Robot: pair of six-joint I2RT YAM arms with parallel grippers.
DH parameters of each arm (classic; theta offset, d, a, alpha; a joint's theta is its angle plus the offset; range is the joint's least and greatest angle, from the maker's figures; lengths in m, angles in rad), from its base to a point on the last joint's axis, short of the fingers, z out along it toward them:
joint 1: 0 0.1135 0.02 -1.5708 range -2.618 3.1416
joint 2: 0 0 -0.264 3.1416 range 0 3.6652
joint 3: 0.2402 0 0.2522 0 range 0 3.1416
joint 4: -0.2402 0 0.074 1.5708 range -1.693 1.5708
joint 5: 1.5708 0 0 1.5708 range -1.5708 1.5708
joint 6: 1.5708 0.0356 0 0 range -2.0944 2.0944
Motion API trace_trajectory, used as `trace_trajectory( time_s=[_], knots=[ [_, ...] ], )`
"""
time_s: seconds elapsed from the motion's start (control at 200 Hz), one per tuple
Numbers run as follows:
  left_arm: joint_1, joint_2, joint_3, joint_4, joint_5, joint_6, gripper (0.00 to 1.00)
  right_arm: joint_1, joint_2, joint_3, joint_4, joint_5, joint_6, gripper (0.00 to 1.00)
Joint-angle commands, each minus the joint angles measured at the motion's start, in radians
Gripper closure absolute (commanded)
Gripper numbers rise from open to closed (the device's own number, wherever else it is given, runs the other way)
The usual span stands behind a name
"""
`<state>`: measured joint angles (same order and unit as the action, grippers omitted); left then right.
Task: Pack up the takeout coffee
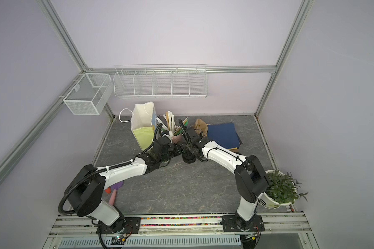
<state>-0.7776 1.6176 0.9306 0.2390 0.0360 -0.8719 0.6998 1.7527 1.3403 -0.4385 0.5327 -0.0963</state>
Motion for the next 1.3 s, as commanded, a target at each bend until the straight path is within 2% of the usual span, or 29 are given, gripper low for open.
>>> trace_trajectory(
  time_s=[0.0, 0.41, 0.705, 0.915, 1.294],
  knots=[
    [-0.016, 0.039, -0.006, 0.088, 0.035, -0.036, 0.32, -0.031, -0.03, 0.006, -0.019, -0.066, 0.051, 0.93],
    [-0.024, 0.092, 0.031, 0.158, 0.03, -0.073, 0.31, -0.113, -0.106, 0.047, -0.114, -0.301, 0.188, 0.93],
    [-0.046, 0.119, 0.037, 0.324, 0.076, -0.106, 0.29, -0.115, -0.117, 0.068, -0.15, -0.33, 0.189, 0.93],
    [-0.055, 0.16, 0.058, 0.292, 0.058, -0.103, 0.29, -0.117, -0.127, 0.075, -0.164, -0.341, 0.194, 0.93],
    [-0.052, 0.17, 0.092, 0.169, -0.054, -0.064, 0.29, -0.122, -0.145, 0.076, -0.181, -0.353, 0.19, 0.93]
  ],
)
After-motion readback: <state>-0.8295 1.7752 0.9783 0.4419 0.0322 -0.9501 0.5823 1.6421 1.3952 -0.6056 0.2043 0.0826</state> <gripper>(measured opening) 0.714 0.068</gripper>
